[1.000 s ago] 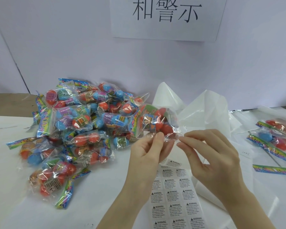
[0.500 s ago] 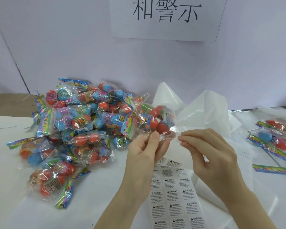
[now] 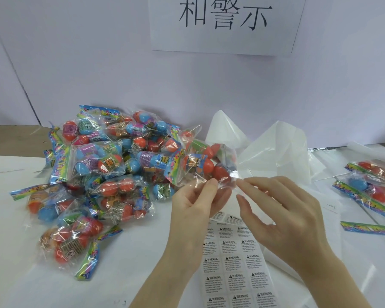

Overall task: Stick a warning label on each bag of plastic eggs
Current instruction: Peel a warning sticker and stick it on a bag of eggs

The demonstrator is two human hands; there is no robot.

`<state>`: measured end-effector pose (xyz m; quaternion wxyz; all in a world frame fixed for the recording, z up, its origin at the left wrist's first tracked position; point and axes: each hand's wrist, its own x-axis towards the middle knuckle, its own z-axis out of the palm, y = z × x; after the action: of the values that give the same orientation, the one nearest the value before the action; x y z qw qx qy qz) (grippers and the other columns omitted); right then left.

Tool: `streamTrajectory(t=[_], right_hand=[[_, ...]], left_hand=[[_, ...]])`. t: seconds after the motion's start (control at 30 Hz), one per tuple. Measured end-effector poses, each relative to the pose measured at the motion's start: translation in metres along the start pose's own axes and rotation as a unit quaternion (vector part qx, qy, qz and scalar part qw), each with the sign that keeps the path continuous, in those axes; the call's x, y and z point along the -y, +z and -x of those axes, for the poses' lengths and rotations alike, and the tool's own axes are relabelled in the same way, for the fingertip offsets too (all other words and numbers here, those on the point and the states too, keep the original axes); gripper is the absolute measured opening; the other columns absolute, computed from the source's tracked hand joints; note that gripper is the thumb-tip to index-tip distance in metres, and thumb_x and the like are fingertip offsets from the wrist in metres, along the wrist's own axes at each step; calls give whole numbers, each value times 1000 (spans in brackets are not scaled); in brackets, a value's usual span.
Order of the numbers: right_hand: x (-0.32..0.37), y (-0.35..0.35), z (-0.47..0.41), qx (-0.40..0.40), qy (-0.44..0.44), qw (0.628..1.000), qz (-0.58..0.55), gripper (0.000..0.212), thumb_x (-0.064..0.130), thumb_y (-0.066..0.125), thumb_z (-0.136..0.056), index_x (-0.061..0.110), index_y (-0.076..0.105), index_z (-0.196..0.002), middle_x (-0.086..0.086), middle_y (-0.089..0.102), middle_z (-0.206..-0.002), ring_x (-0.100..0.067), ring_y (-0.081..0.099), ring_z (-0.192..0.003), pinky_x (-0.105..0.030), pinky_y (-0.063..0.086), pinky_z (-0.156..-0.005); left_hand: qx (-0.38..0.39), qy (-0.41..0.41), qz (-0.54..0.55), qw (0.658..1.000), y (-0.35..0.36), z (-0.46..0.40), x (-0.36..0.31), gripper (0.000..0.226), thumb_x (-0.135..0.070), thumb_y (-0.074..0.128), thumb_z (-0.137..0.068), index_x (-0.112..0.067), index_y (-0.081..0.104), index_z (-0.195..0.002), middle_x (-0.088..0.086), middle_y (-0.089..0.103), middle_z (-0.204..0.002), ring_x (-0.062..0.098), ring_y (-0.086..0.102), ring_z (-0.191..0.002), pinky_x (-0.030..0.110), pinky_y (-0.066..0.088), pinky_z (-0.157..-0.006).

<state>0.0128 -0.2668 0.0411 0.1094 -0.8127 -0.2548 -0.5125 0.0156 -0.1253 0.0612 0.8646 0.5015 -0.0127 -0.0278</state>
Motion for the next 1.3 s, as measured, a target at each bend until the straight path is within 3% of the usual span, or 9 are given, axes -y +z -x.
streamTrajectory(t=[0.1, 0.2, 0.3, 0.37, 0.5, 0.83, 1.1, 1.3], right_hand=[[1, 0, -1, -3, -21, 999, 50, 14, 15, 70, -82, 9, 75, -92, -5, 71, -85, -16, 52, -74, -32, 48, -54], [1, 0, 0, -8, -33, 998, 52, 18, 4, 70, -78, 10, 76, -93, -7, 71, -88, -18, 51, -77, -32, 46, -58], [1, -2, 2, -10, -44, 998, 35, 15, 2, 67, -79, 8, 76, -89, -6, 72, -86, -18, 49, -76, -33, 44, -58], [3, -2, 2, -14, -48, 998, 24, 13, 3, 65, -80, 6, 76, -85, -5, 72, -83, -18, 48, -74, -33, 44, -56], [8, 0, 2, -22, -48, 999, 8, 12, 0, 66, -76, 3, 76, -81, -5, 72, -79, -16, 45, -70, -29, 41, -57], [9, 1, -1, -43, 33, 997, -56, 6, 3, 74, -75, 6, 75, -70, -2, 69, -70, -21, 61, -58, -34, 49, -48], [6, -2, -3, -22, 37, 998, -44, 15, 22, 71, -81, 10, 76, -74, 0, 70, -75, -19, 58, -53, -34, 45, -52], [5, -3, -1, -20, -16, 1000, 9, 6, 2, 74, -74, 5, 76, -79, -2, 70, -72, -18, 60, -55, -31, 41, -56]], left_hand=[[-7, -13, -3, 1000, 0, 0, 0, 37, -7, 55, -90, -14, 74, -60, 4, 73, -73, 12, 71, -75, 19, 56, -71], [-6, -14, -24, 1000, 1, 0, 1, 35, -8, 55, -88, -14, 75, -60, 4, 74, -73, 10, 70, -74, 19, 56, -72], [7, -17, -17, 1000, 2, 2, 3, 20, -20, 63, -81, -8, 71, -67, 6, 74, -74, 13, 71, -76, 20, 56, -73], [14, -18, -19, 1000, 1, 3, 4, 30, -29, 67, -69, 0, 67, -74, 8, 72, -76, 14, 70, -75, 20, 56, -72], [32, -40, -4, 999, 0, 2, 4, 27, -27, 69, -66, -2, 70, -77, 9, 70, -75, 11, 68, -70, 16, 53, -66], [43, -74, 27, 996, -1, 2, -1, 18, -30, 65, -67, -17, 74, -58, 0, 71, -67, 10, 69, -64, 17, 53, -62], [24, -55, 16, 998, 0, 1, -1, 17, -30, 67, -64, -16, 77, -64, -2, 71, -68, 7, 66, -59, 16, 53, -60], [24, -38, -3, 999, 1, 1, 1, 21, -32, 63, -68, -17, 77, -66, 2, 74, -74, 10, 70, -68, 17, 55, -66]])
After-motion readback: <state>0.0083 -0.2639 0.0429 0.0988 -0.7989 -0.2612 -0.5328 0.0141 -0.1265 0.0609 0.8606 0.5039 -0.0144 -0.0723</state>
